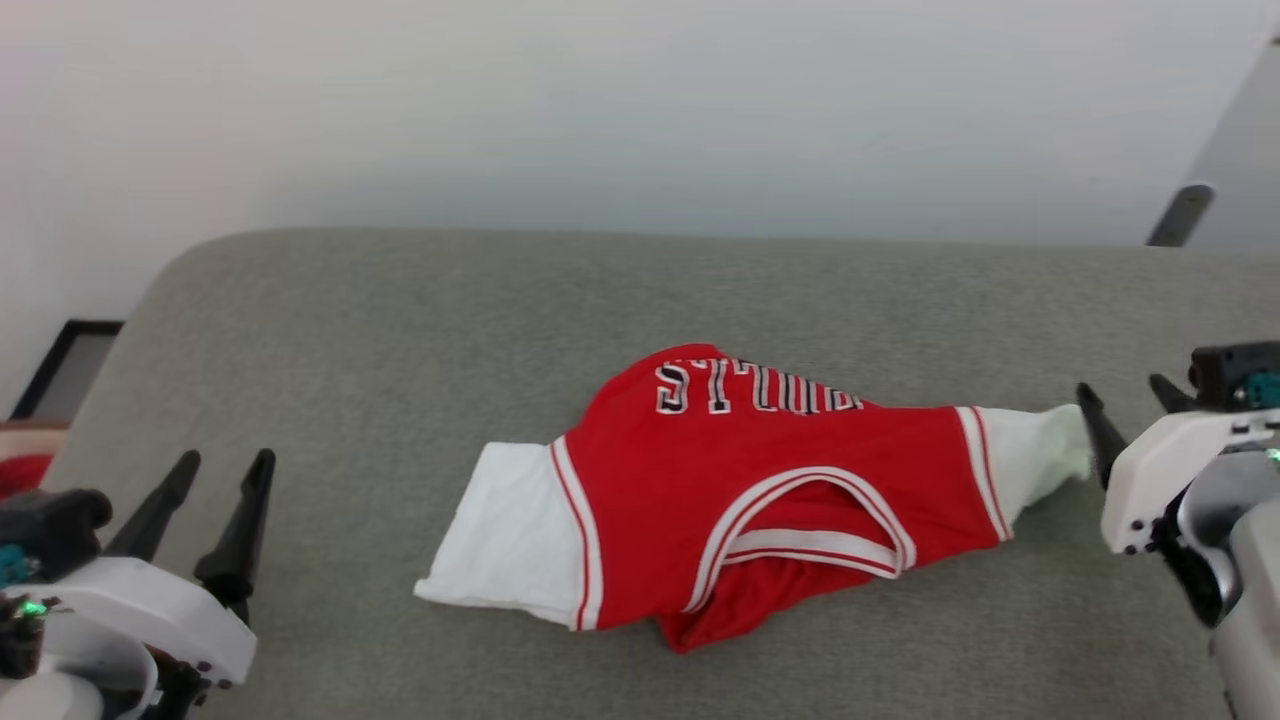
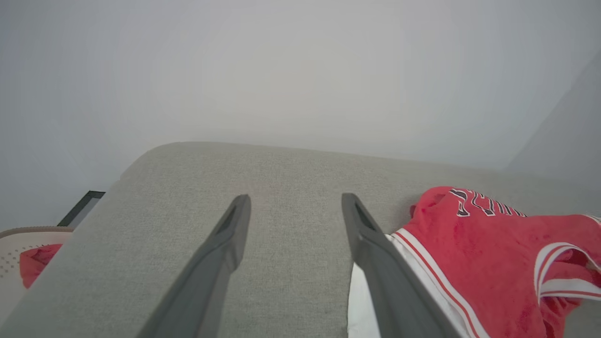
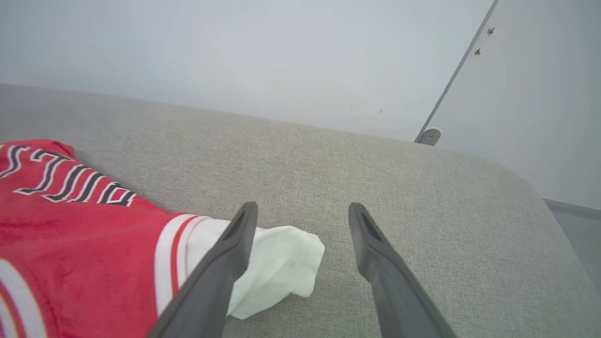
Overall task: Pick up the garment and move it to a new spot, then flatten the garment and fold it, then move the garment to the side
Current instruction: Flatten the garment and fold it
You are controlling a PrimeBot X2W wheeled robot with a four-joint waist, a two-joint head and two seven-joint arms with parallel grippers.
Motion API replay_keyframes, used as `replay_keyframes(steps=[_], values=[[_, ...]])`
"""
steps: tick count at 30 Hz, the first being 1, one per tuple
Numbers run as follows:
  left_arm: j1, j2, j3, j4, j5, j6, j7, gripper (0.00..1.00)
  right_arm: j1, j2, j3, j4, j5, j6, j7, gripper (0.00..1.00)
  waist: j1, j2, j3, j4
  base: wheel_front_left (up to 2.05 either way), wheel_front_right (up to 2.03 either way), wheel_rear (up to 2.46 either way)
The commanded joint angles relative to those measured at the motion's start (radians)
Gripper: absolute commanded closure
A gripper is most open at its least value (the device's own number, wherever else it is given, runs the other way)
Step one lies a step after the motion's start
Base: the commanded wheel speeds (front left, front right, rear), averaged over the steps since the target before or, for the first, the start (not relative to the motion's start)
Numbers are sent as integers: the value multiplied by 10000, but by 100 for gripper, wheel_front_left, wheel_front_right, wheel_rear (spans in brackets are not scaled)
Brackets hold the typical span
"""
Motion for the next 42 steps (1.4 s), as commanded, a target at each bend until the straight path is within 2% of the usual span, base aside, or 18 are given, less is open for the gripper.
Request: replay_keyframes(steps=[1, 8, 13, 20, 27, 30, 35, 40, 42], values=[[84, 73, 62, -75, -136, 24, 50, 0, 295, 87, 47, -332, 43, -8, -305, 0, 0, 0, -112, -439, 0, 0, 0], [253, 386, 247, -353, -368, 112, 343, 0, 1661, 680, -466, -2167, -293, -8, -1659, 0, 0, 0, -174, -1045, 0, 0, 0], [259, 564, 337, -522, -654, 2, 650, 0, 2665, 1280, -1028, -3490, -726, -8, -2131, 0, 0, 0, -153, -1315, 0, 0, 0], [-121, 649, 164, -508, -1202, -233, 1608, 0, 3757, 1970, -1694, -4995, -1134, -8, -1800, 0, 0, 0, -89, -1471, 0, 0, 0], [-784, 590, -228, -141, -2404, -235, 3822, 0, 4221, 2346, -1984, -6020, -1250, -8, -1367, 0, 0, 0, 236, -1562, 0, 0, 0], [-1096, 545, -472, 100, -2878, -103, 4893, 0, 4249, 2411, -2015, -6281, -1280, -8, -1243, 0, 0, 0, 419, -1599, 0, 0, 0], [-1600, 471, -889, 634, -3398, 431, 6516, 0, 4208, 2530, -2078, -6568, -1323, -8, -1132, 0, 0, 0, 777, -1651, 0, 0, 0], [-1961, 352, -1198, 1195, -3713, 1078, 7696, 0, 4088, 2598, -2093, -6687, -1336, -8, -1058, 0, 0, 0, 1071, -1763, 0, 0, 0], [-2040, 367, -1273, 1240, -3678, 1144, 7857, 0, 4067, 2611, -2101, -6704, -1351, -8, -1056, 0, 0, 0, 1119, -1782, 0, 0, 0]])
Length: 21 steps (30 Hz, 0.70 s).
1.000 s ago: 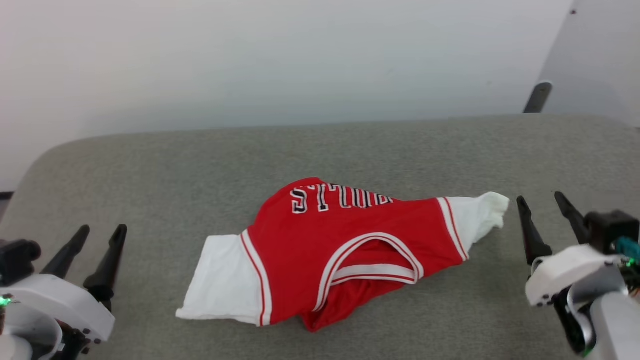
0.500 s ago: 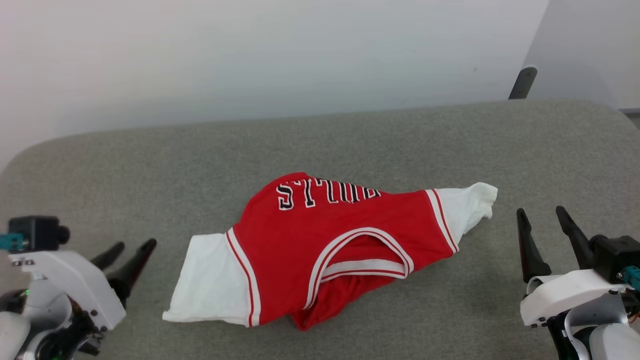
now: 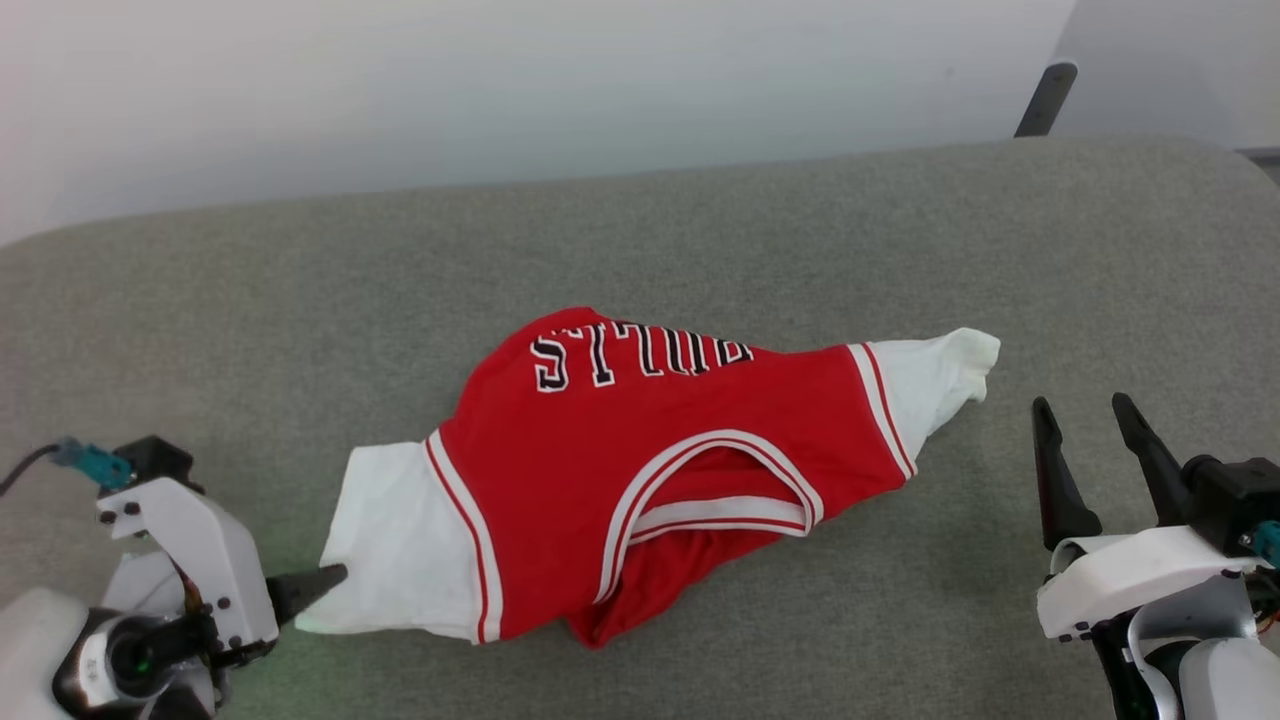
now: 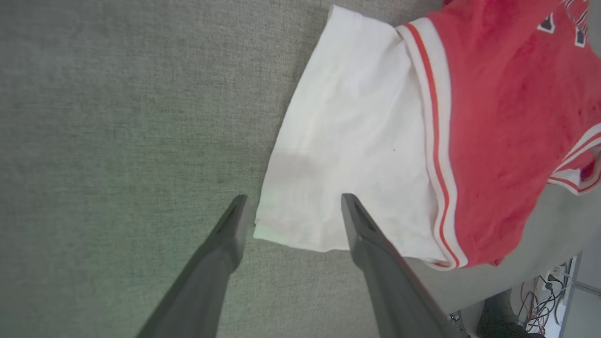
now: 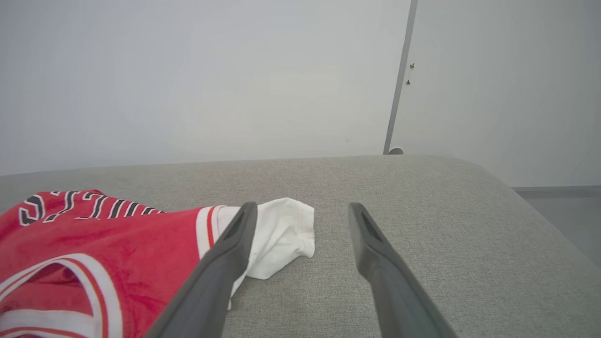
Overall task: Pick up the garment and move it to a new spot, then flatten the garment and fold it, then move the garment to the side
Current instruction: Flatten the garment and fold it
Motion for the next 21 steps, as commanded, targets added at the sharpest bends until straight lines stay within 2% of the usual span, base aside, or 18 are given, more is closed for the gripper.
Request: replay_keyframes(steps=[1, 8, 15, 16, 17, 18, 21], values=[[-171, -21, -13, 51, 7, 86, 67, 0, -86, 35, -22, -55, -59, -8, 7, 0, 0, 0, 134, -75, 0, 0, 0], [-483, -118, -396, 713, 53, 375, 804, 0, -205, 74, -104, -143, -120, -8, 56, 0, 0, 0, 422, -124, 0, 0, 0], [-621, -305, -635, 1488, 65, 329, 1139, 0, -264, 93, -131, -277, -154, -8, 188, 0, 0, 0, 628, -117, 0, 0, 0], [-633, -360, -642, 1589, 2, 294, 1186, 16, -282, 95, -132, -293, -155, -8, 234, 0, 0, 0, 653, -106, 0, 0, 0], [-651, -414, -659, 1651, -24, 213, 1203, 72, -308, 97, -120, -308, -123, -8, 308, 0, 0, 0, 677, -92, 0, 0, 0], [-680, -467, -682, 1687, -54, 147, 1221, 100, -350, 92, -88, -330, -85, -8, 395, 0, 0, 0, 695, -76, 0, 0, 0], [-766, -593, -714, 1765, -69, -73, 1167, 100, -494, -43, 67, -360, 116, -8, 768, 0, 0, 0, 733, -16, 0, 0, 0]])
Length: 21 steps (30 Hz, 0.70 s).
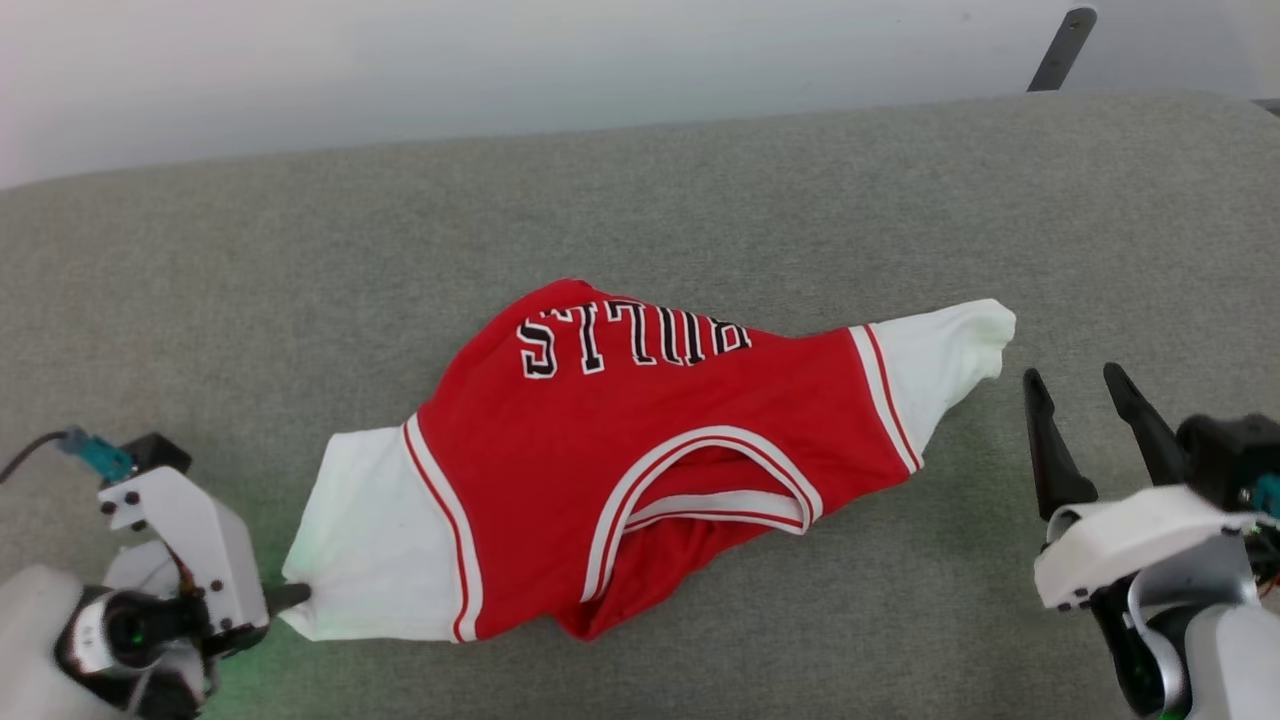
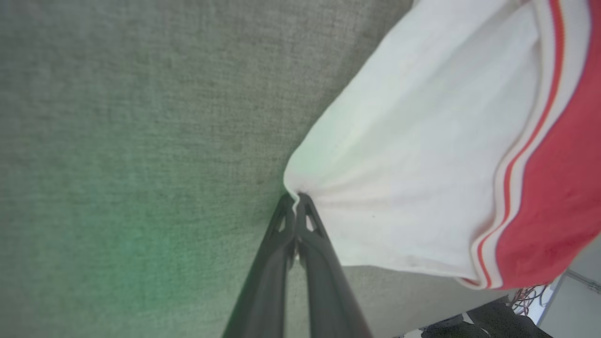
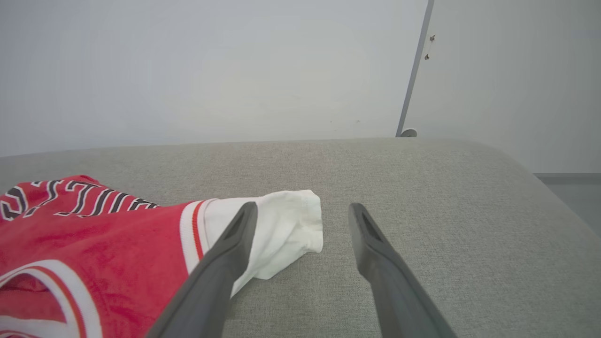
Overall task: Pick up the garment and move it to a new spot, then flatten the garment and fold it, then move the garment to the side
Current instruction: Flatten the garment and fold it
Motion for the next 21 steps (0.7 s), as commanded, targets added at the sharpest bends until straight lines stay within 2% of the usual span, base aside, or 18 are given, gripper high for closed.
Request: replay_keyframes(steps=[1, 6, 13, 21], values=[[100, -330, -154, 123, -60, -78, -50, 100, -179, -128, 90, -39, 105, -8, 185, 0, 0, 0, 24, 49, 0, 0, 0], [-159, -479, -206, 253, 124, -305, -256, 100, -857, -583, 312, 173, 458, -8, 1545, 0, 0, 0, 106, 248, 0, 0, 0], [-622, -804, -327, 462, 298, -675, -489, 100, -2136, -1251, 540, 1199, 956, -8, 3399, 0, 0, 0, 297, 677, 0, 0, 0], [-1011, -1162, -507, 738, 473, -996, -593, 100, -3245, -1828, 720, 2895, 1402, -7, 4551, 0, 0, 0, 587, 1188, 0, 0, 0]])
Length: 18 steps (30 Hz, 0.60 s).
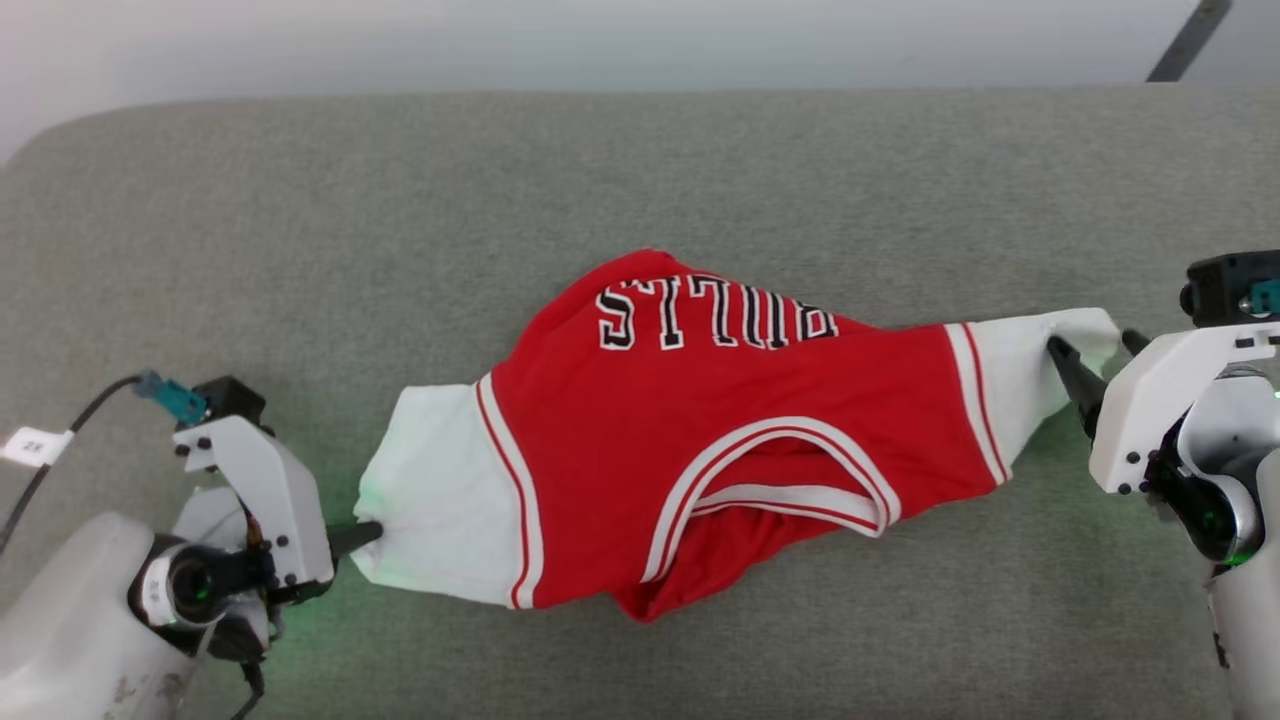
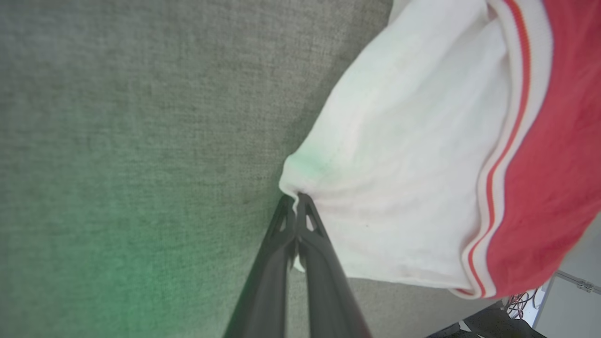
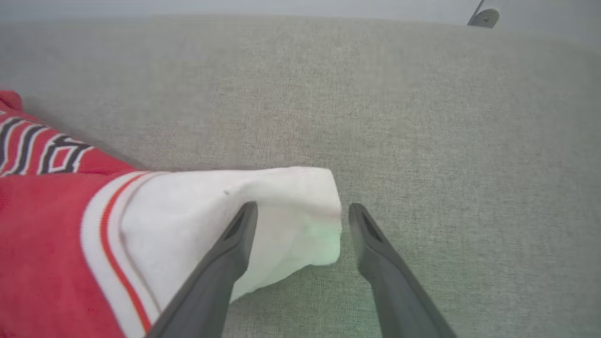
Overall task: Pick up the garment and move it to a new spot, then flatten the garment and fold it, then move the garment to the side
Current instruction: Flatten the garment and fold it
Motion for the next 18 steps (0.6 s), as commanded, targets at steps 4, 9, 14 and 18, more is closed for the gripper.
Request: replay_keyframes(steps=[4, 9, 14, 18], values=[[-121, -310, -168, 231, 165, -135, -95, 100, -486, -198, 137, 1006, 298, -7, 578, 0, 0, -1, 336, 351, 0, 0, 0], [-339, -402, -194, 349, 211, -239, -152, 100, -1000, -290, 283, 2152, 721, -5, 1021, 0, 0, -1, 603, 536, 0, 0, 0], [-516, -484, -195, 505, 220, -345, -204, 100, -1301, -161, 574, 3305, 988, -5, 1385, 56, 0, -1, 760, 614, 0, 0, 0], [-668, -528, -203, 675, 217, -387, -177, 100, -1511, 35, 861, 3964, 1378, 4, 1854, 100, 0, -1, 745, 618, 0, 0, 0]])
